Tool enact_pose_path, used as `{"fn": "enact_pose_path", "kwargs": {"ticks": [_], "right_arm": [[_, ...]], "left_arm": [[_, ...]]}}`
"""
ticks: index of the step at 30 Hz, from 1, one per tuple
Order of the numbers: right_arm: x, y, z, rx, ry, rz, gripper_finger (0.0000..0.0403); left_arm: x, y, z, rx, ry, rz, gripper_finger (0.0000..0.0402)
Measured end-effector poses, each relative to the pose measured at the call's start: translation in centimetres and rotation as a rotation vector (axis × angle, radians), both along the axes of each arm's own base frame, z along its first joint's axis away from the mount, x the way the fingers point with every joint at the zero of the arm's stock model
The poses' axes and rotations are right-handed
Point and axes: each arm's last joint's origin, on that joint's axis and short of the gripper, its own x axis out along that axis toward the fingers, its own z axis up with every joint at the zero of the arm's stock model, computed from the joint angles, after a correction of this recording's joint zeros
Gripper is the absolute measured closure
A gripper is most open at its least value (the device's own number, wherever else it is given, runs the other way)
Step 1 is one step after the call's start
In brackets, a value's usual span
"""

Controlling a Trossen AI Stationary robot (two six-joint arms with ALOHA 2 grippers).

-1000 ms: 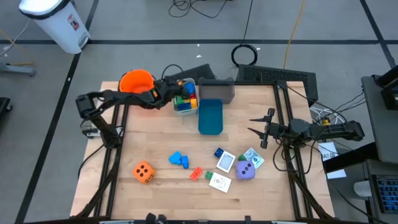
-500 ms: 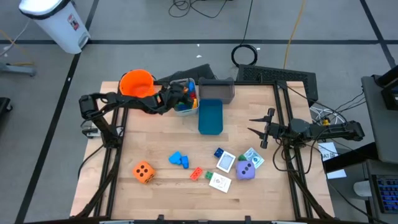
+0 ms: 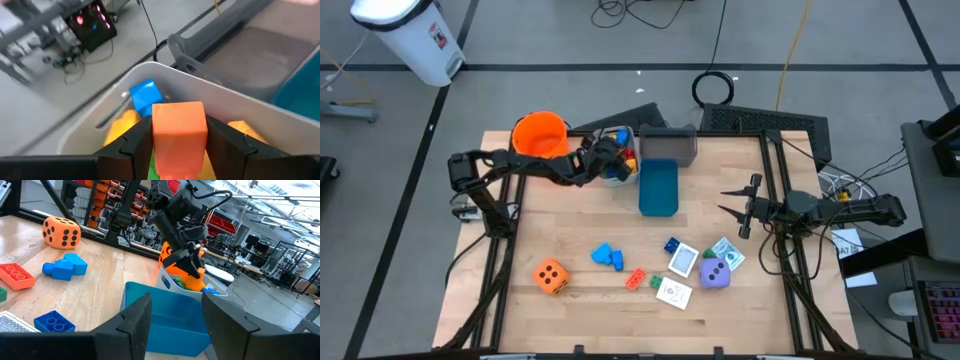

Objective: Pick & Place Toys
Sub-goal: Put the orange 1 stud gamepiece into the white bin

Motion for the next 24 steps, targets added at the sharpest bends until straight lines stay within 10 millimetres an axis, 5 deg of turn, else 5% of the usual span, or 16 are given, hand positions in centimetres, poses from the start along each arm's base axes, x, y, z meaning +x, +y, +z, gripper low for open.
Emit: {"fn": "enact_pose_path", "kwargs": {"ticks": [18,24], "right_arm": [[0.0,0.0,0.0,-0.002,0.0,0.0,0.0234],[0.0,0.0,0.0,-0.003,0.0,0.0,0.0234]], "left_arm": [[-0.7,1.7,0.0,0.081,0.161,-0.125,0.0228],[-0.7,1.6,-0.1,0.091,0.176,-0.138,0.0179]]}}
